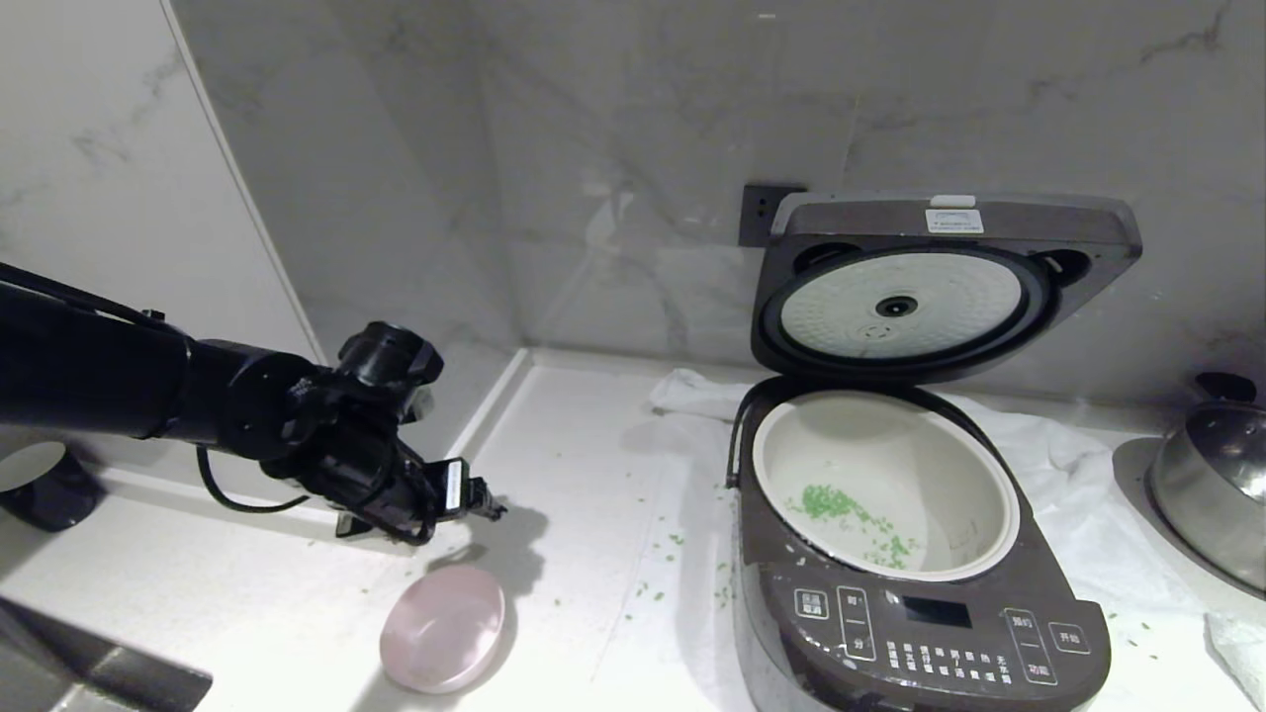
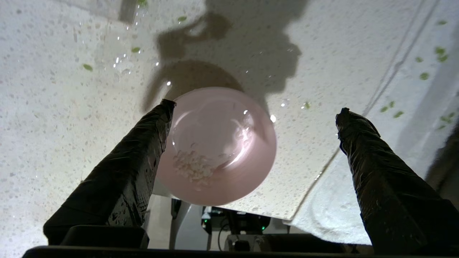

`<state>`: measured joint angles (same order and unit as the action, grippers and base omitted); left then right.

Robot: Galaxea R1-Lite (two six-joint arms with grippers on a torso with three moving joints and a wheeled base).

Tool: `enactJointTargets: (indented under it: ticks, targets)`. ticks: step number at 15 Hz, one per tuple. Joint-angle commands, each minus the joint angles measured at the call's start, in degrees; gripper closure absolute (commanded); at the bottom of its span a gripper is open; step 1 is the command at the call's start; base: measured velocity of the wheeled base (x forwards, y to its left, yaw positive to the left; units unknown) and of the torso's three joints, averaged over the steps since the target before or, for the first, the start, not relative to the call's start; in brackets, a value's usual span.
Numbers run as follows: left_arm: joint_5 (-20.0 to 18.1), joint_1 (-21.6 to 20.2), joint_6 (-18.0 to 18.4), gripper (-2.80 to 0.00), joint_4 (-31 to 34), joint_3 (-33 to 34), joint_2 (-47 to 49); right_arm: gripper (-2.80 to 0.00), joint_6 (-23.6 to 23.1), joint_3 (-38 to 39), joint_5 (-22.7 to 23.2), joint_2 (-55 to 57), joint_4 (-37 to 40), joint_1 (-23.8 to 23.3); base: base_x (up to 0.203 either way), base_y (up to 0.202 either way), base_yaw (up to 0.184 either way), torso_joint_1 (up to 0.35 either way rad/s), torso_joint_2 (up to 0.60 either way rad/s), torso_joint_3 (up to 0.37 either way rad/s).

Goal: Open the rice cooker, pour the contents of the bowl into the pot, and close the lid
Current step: Close the rice cooker

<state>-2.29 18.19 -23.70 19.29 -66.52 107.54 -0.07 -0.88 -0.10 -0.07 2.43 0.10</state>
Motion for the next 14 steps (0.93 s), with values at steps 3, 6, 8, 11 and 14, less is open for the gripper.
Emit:
enactJointTargets:
  ticks: [3, 6, 8, 11, 14]
  targets:
    - [-0.07, 1.9, -0.75, -2.8, 0.05, -0.42, -6.13, 0.0, -0.01, 0.0, 0.01, 0.07, 0.04, -0.01, 0.0, 0.0, 0.0, 0.0, 0.0, 0.0]
    - [0.87, 4.09, -2.44, 0.0, 0.04, 0.71, -9.87, 0.0, -0.01, 0.0, 0.01, 0.07, 0.04, 0.0, 0.0, 0.0, 0.0, 0.0, 0.0, 0.0]
    - [1.01, 5.53, -1.48, 0.0, -1.06, 4.59, -16.62, 0.0, -0.01, 0.0, 0.01, 0.07, 0.04, -0.01, 0.0, 0.0, 0.0, 0.0, 0.0, 0.0]
    - [1.28, 7.31, 1.84, 0.0, -6.91, 11.47, -27.76, 0.0, -0.01, 0.0, 0.01, 0.07, 0.04, -0.01, 0.0, 0.0, 0.0, 0.0, 0.0, 0.0]
    - [5.53, 8.22, 4.49, 0.0, -11.22, 15.81, -36.99, 0.0, -0.01, 0.0, 0.01, 0.01, 0.04, 0.01, 0.0, 0.0, 0.0, 0.0, 0.0, 0.0]
